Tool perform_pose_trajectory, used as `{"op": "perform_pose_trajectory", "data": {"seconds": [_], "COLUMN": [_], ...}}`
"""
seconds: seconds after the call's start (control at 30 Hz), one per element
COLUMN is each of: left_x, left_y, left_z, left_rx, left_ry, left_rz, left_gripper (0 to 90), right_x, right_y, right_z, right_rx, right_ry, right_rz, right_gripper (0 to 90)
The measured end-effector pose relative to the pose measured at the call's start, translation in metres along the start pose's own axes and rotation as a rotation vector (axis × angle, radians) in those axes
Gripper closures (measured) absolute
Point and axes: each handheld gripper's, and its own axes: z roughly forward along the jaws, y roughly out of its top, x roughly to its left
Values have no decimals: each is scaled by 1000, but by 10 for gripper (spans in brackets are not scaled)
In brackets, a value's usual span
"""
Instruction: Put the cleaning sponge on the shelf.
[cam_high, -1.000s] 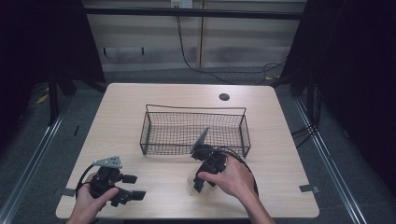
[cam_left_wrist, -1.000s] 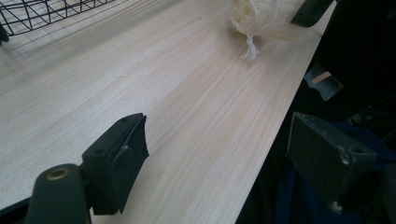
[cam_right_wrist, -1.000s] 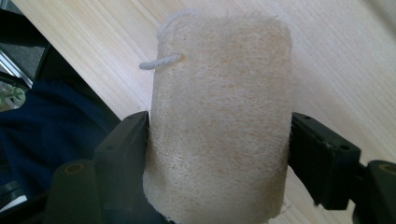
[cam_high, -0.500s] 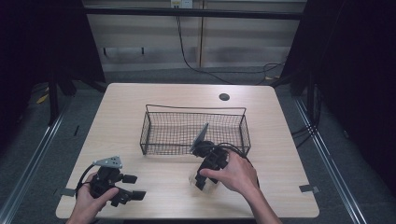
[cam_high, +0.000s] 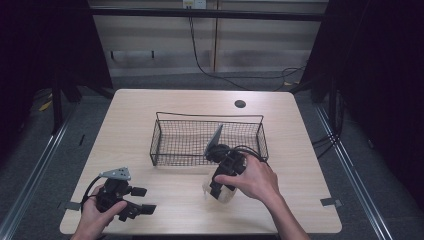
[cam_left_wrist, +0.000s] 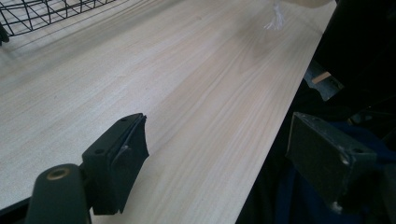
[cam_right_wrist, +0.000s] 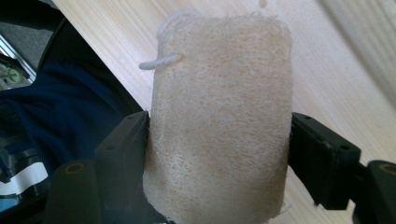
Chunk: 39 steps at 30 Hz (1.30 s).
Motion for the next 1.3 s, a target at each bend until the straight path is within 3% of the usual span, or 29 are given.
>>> {"op": "perform_pose_trajectory", "data": {"seconds": [0.13,0.43,0.7,1.3], "left_x": [0,0,0,0], "left_y": [0,0,0,1], "left_z": [0,0,0,1], "left_rx": [-1,0,1,4], "left_ry": [-1,-2,-2,1], "left_rz": [0,1,2,2], "left_gripper": [197,197,197,197], "right_x": [-1,-6,-14,-23], "right_y": [0,1,6,14], "right_z": [-7,-21,-34,-59], "right_rx": [-16,-42,-52,-92], "right_ry": [25,26,39,-3], "right_rz": [11,-6,18,51], "right_gripper": [247,248,248,248]}}
